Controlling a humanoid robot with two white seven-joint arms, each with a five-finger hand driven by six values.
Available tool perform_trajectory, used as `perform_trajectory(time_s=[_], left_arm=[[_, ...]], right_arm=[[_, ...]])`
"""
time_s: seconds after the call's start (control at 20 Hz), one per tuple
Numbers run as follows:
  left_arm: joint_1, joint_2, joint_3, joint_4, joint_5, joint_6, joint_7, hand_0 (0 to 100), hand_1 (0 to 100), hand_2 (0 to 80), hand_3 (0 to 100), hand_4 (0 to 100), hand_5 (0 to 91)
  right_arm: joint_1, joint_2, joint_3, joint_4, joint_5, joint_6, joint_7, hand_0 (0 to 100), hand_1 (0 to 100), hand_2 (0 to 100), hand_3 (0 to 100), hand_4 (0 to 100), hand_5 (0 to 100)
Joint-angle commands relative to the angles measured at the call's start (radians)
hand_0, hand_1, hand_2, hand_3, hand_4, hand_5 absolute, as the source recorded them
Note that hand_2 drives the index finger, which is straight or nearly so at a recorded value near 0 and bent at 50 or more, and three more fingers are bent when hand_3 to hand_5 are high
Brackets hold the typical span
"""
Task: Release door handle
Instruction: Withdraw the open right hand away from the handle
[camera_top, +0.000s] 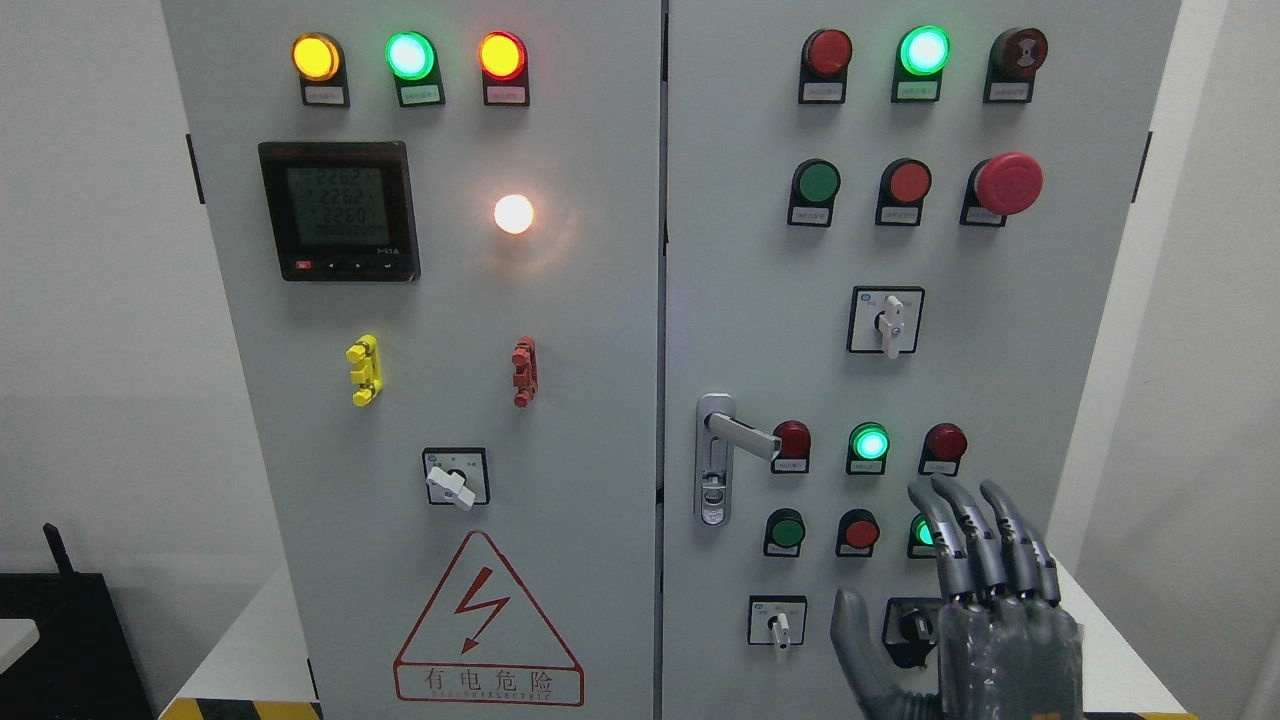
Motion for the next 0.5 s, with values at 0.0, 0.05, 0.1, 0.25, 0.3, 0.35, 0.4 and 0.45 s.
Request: perform_trajectory(time_s=[0.0, 0.05, 0.1, 0.25, 0.3, 0.35, 0.4, 0.45], left_arm=[[-0.017, 0.000, 0.011, 0.025, -0.029, 0.001, -0.001, 12, 39, 0.0, 0, 0, 0.0], [-0.015, 0.000, 0.011, 0.023, -0.029, 0.001, -0.001, 12, 39, 0.0, 0, 0, 0.0], [-0.017, 0.000, 0.013, 0.023, -0.029, 0.001, -0.001, 12, 39, 0.0, 0, 0, 0.0], [-0.017, 0.000, 0.013, 0.023, -0.029, 0.001, -0.001, 12, 39, 0.0, 0, 0, 0.0], [-0.017, 0.000, 0.013, 0.023, -0.029, 0.001, -0.001, 12, 39, 0.0, 0, 0, 0.0], [-0.017, 0.000, 0.013, 0.023, -0.029, 0.001, -0.001, 12, 39, 0.0, 0, 0, 0.0], [-0.017, 0.000, 0.013, 0.023, -0.029, 0.001, -0.001, 12, 39, 0.0, 0, 0, 0.0], [-0.017, 0.000, 0.011, 0.023, -0.029, 0.001, -0.001, 12, 39, 0.0, 0, 0, 0.0]], right_arm=[[-0.002, 0.007, -0.024, -0.027, 0.000, 0.000, 0.006, 47, 22, 6, 4, 0, 0], [-0.002, 0.007, -0.024, -0.027, 0.000, 0.000, 0.006, 47, 22, 6, 5, 0, 0], [-0.004, 0.007, -0.024, -0.027, 0.000, 0.000, 0.006, 47, 22, 7, 6, 0, 0], [-0.003, 0.007, -0.024, -0.027, 0.000, 0.000, 0.006, 46, 22, 9, 8, 0, 0], [-0.002, 0.007, -0.024, -0.027, 0.000, 0.000, 0.006, 46, 22, 10, 9, 1, 0], [-0.002, 0.007, -0.024, -0.027, 0.000, 0.000, 0.006, 46, 22, 10, 9, 1, 0], [-0.002, 0.007, -0.024, -0.027, 0.000, 0.000, 0.006, 46, 23, 11, 10, 1, 0], [-0.002, 0.007, -0.024, -0.027, 0.000, 0.000, 0.004, 46, 23, 12, 10, 2, 0]])
